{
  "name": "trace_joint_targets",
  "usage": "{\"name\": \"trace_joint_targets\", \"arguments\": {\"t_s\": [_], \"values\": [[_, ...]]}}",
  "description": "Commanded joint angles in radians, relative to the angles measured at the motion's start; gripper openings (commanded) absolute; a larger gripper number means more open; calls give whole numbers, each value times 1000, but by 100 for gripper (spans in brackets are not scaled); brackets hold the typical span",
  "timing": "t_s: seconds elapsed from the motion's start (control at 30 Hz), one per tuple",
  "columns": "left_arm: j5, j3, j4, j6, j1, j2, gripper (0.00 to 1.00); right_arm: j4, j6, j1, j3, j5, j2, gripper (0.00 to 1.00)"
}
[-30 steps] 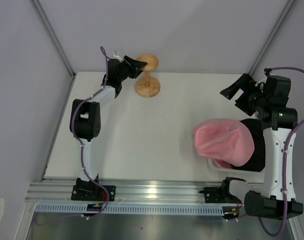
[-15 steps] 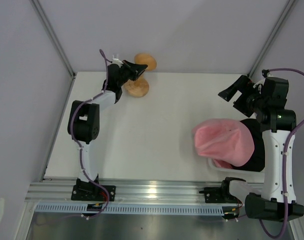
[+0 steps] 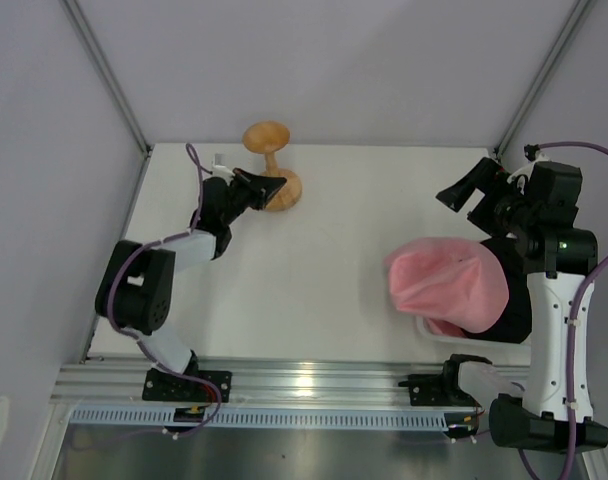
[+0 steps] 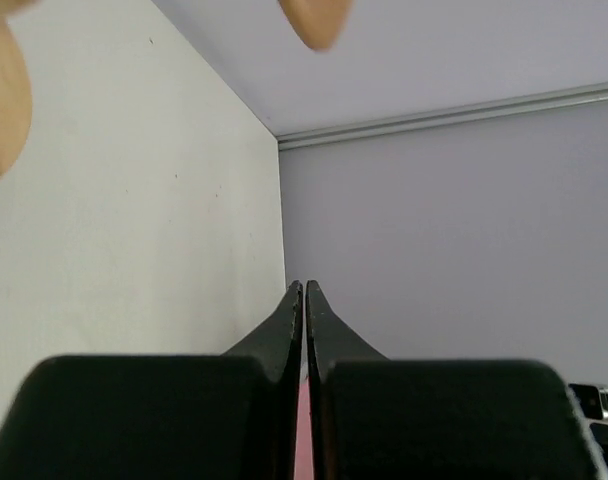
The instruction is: Stack the hats
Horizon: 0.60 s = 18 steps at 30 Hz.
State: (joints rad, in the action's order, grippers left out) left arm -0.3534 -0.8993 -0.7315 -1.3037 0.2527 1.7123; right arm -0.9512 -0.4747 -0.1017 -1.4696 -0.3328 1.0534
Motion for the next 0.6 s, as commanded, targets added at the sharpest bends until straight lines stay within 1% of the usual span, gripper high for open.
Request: {"name": "trace_joint_targets", "arguments": {"t_s": [0.0,0.03,0.13,0.17,0.2,0.23,0.27,0.3,0.33,0.37,0.4,0.43,0.47,0.5,0.53,0.57], "values": [[76,117,-74,10,48,-173,1,-38,45,5,8,-34,-27,100],[88,134,-48,21,60,-233,1,-41,48,5,8,-49,-32,99],[90,184,12,102,95,-316,1,-63,61,8,11,-67,-42,100],[94,178,103,131,95,-363,4,-67,65,8,12,-71,-47,100],[100,169,174,209,80,-382,7,-70,73,8,15,-74,-52,100],[105,98,255,252,66,-396,17,-66,74,10,29,-84,-62,99],[109,64,417,300,31,-404,22,-60,76,10,38,-97,-67,100],[108,28,493,386,13,-399,26,-32,76,11,48,-121,-70,100],[103,-78,557,421,-9,-392,41,-12,65,14,66,-173,-70,100],[88,-110,610,454,-53,-381,45,15,52,28,71,-190,-66,100],[76,-171,691,492,-76,-356,50,85,38,43,75,-202,-59,99],[61,-197,717,504,-99,-341,63,129,7,65,78,-204,-52,99],[18,-242,737,512,-146,-324,68,223,-8,129,75,-193,-26,100],[-2,-284,776,521,-168,-291,76,276,-22,166,74,-181,-9,100],[-28,-302,774,526,-190,-272,77,328,-53,199,72,-166,15,99],[-51,-352,774,531,-207,-252,79,385,-71,227,68,-161,46,100]]}}
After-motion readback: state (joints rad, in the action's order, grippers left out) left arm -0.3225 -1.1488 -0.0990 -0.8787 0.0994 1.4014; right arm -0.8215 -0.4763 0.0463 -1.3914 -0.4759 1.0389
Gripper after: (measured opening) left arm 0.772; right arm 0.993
